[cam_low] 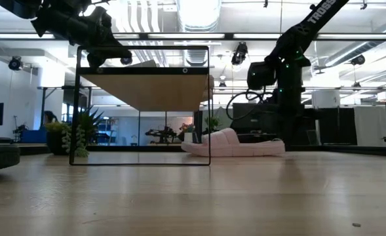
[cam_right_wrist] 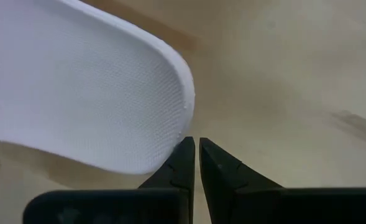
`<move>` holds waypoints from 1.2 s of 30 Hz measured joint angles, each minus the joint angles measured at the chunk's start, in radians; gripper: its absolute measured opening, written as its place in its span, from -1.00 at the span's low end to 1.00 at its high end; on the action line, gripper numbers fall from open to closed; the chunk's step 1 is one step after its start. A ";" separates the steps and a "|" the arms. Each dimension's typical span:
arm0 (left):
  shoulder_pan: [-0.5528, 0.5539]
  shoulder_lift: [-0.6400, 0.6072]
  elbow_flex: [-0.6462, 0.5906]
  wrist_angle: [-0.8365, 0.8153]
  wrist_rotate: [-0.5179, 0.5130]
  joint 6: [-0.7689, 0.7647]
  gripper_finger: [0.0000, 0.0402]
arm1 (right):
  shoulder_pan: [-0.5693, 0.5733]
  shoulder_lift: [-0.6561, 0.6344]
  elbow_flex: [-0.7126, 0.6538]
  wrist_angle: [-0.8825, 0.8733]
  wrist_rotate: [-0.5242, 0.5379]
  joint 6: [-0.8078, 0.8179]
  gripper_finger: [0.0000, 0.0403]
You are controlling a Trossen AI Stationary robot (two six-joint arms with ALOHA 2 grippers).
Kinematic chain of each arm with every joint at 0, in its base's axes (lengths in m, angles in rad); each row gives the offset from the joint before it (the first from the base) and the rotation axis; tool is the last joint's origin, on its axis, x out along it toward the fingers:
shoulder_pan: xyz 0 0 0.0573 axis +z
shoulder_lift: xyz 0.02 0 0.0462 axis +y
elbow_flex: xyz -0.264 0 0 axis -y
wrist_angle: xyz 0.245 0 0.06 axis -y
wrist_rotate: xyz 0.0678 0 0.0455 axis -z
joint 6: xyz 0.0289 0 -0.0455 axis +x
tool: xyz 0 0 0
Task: Pick and place slides into the shelf
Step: Adjust the pink slides on the table
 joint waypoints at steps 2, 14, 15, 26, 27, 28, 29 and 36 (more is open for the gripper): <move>0.000 0.000 0.000 0.000 0.000 0.000 -1.00 | 0.007 0.000 0.002 0.003 0.001 0.012 -0.91; 0.000 -0.006 0.000 0.000 0.000 0.000 -1.00 | 0.062 -0.074 0.002 -0.167 -0.027 0.041 -0.91; 0.000 -0.006 0.000 0.000 0.000 0.000 -1.00 | 0.073 -0.090 0.002 -0.159 -0.065 0.046 -0.91; 0.000 -0.005 0.000 -0.001 0.000 0.000 -1.00 | 0.267 -0.068 0.001 0.120 -0.172 0.201 -0.91; 0.000 -0.005 0.000 -0.001 0.000 0.001 -1.00 | 0.274 -0.056 0.001 0.158 -0.171 0.216 -0.91; 0.000 -0.005 0.000 -0.002 0.000 0.001 -1.00 | 0.278 -0.041 0.001 0.192 -0.169 0.228 -0.91; 0.000 -0.005 0.000 -0.002 0.000 0.001 -1.00 | 0.280 -0.028 0.001 0.224 -0.168 0.243 -0.91; 0.000 -0.007 0.000 -0.005 0.000 0.001 -1.00 | 0.282 0.023 -0.001 0.342 -0.148 0.311 -0.91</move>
